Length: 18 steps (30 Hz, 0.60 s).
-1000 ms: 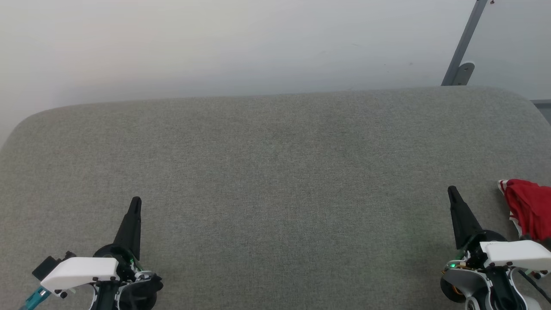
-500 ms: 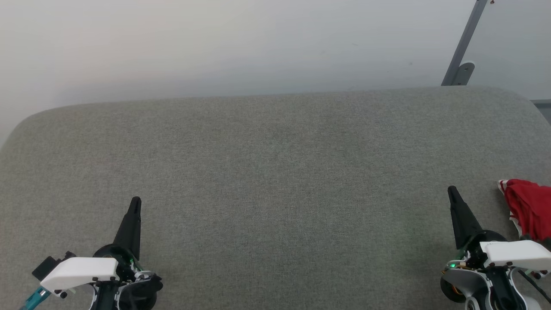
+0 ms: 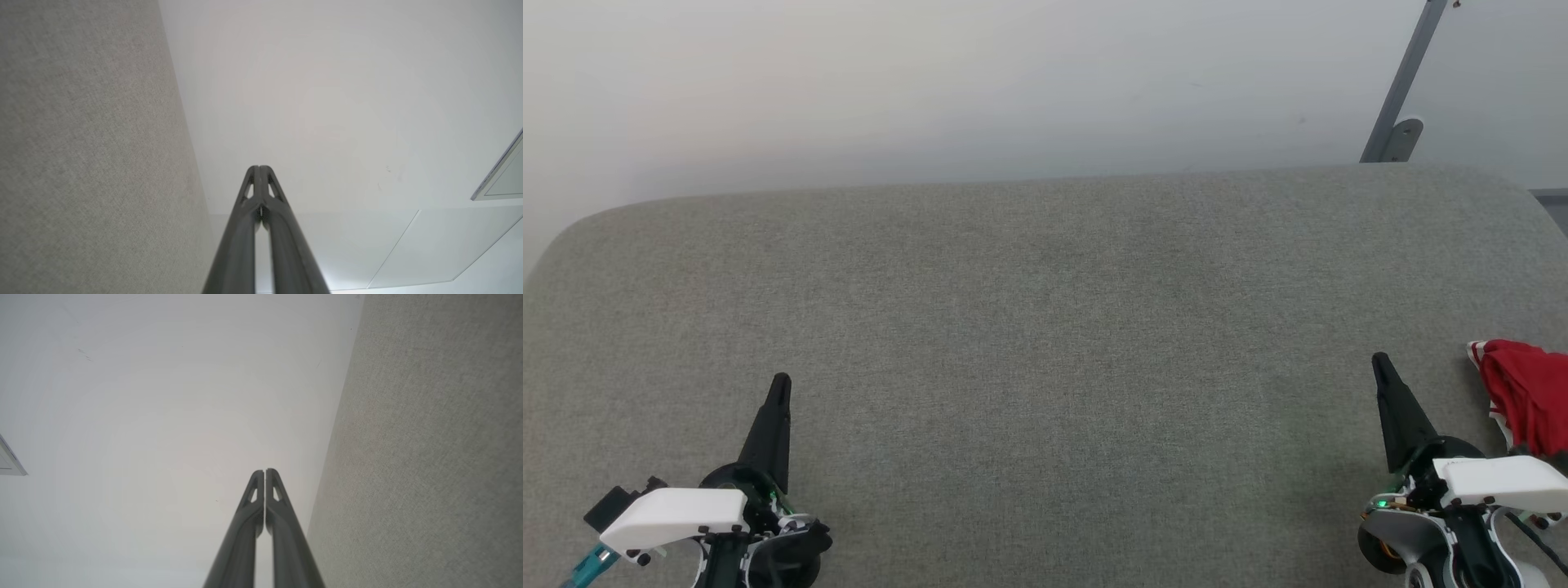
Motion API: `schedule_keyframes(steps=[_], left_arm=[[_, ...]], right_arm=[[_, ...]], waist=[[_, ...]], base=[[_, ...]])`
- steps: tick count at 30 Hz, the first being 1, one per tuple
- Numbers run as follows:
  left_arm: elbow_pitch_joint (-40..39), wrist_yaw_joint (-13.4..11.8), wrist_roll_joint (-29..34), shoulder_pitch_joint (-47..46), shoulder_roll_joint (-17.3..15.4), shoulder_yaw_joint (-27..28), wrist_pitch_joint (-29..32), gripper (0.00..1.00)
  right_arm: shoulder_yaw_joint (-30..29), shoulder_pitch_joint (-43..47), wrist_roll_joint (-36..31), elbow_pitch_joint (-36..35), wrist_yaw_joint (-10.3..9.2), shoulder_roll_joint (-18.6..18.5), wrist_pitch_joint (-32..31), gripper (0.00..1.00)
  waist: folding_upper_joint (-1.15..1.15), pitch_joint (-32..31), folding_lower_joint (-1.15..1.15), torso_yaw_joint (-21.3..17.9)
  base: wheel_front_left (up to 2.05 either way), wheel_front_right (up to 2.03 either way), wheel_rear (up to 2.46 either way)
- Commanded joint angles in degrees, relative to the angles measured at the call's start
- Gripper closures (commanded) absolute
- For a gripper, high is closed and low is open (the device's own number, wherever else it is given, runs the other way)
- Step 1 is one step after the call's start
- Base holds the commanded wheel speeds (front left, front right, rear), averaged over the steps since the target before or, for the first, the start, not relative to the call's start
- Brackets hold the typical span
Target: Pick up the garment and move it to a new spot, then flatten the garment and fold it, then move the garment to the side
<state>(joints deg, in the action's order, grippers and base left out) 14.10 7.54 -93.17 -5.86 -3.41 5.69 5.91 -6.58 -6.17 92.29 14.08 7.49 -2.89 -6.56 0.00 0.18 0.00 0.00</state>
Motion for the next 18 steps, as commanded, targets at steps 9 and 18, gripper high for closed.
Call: schedule_keyframes(steps=[9,18], left_arm=[[0.0,-0.1,0.3,-0.7,0.1,0.4,0.2,1.0],[0.0,-0.1,0.4,-0.7,0.2,0.4,0.3,1.0]], right_arm=[[0.1,-0.3,0.2,0.0,0.0,0.1,-0.1,1.0],[0.1,-0.3,0.2,0.0,0.0,0.1,-0.1,1.0]], waist=[[0.0,0.0,0.0,0.0],[0.0,0.0,0.0,0.0]], base=[[0.0,0.0,0.0],[0.0,0.0,0.0]])
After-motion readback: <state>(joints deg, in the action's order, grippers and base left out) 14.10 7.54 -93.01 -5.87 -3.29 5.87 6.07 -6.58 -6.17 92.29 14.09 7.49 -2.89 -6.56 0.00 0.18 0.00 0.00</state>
